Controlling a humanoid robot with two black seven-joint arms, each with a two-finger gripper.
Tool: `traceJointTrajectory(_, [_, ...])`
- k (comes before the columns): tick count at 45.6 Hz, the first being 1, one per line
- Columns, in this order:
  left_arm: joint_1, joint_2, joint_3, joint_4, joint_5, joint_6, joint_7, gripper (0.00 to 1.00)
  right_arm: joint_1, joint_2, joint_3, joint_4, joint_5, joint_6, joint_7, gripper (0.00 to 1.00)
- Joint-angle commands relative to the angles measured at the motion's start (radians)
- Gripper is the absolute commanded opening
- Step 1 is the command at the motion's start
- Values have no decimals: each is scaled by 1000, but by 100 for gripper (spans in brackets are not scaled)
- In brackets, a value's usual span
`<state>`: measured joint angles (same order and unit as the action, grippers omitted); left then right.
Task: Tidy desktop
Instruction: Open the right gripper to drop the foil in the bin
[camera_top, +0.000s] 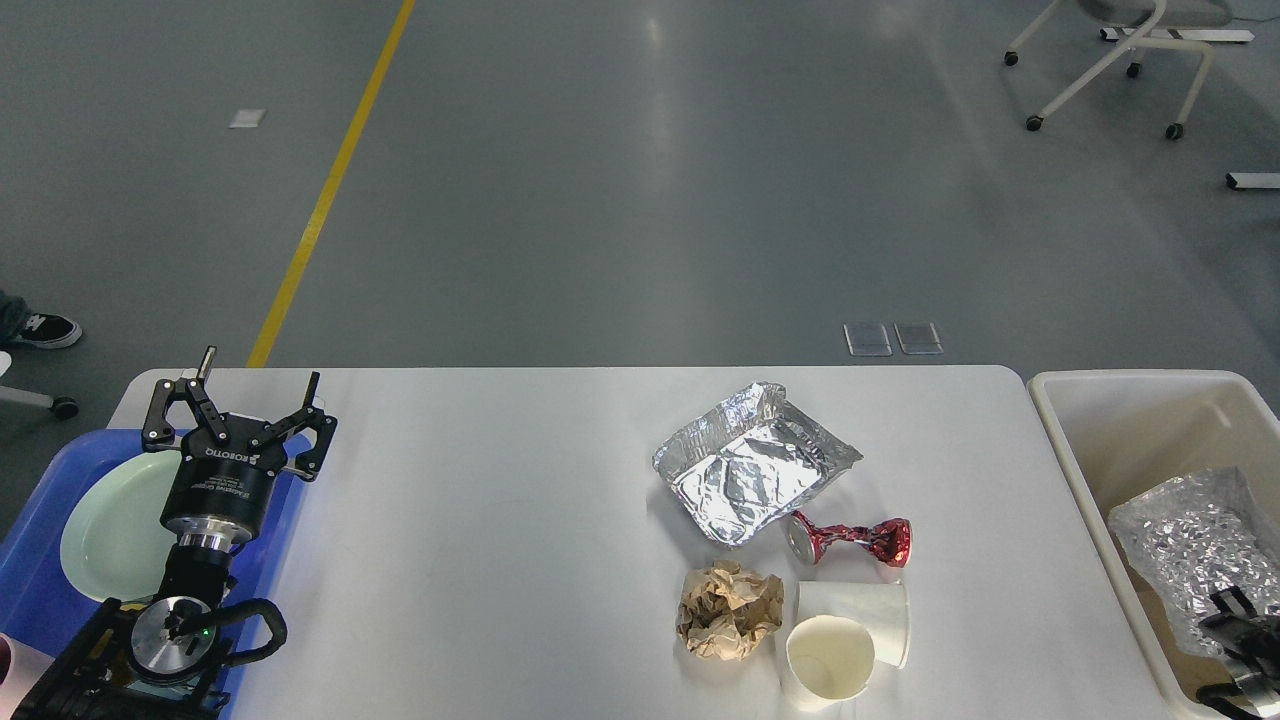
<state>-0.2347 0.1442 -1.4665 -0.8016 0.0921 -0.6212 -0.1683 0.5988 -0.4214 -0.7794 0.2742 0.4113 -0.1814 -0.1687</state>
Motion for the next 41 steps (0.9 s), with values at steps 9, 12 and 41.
traceJointTrajectory(9, [0,0,0,1,0,0,1,96,-2,4,-1,-1,-5,-3,-2,0])
traceJointTrajectory(12, [0,0,0,-1,0,0,1,96,-2,3,-1,-1,-9,-9,-2,19])
traceJointTrajectory(41, [0,0,0,1,0,0,1,96,24,0,-8,7,-17,-1,-2,100])
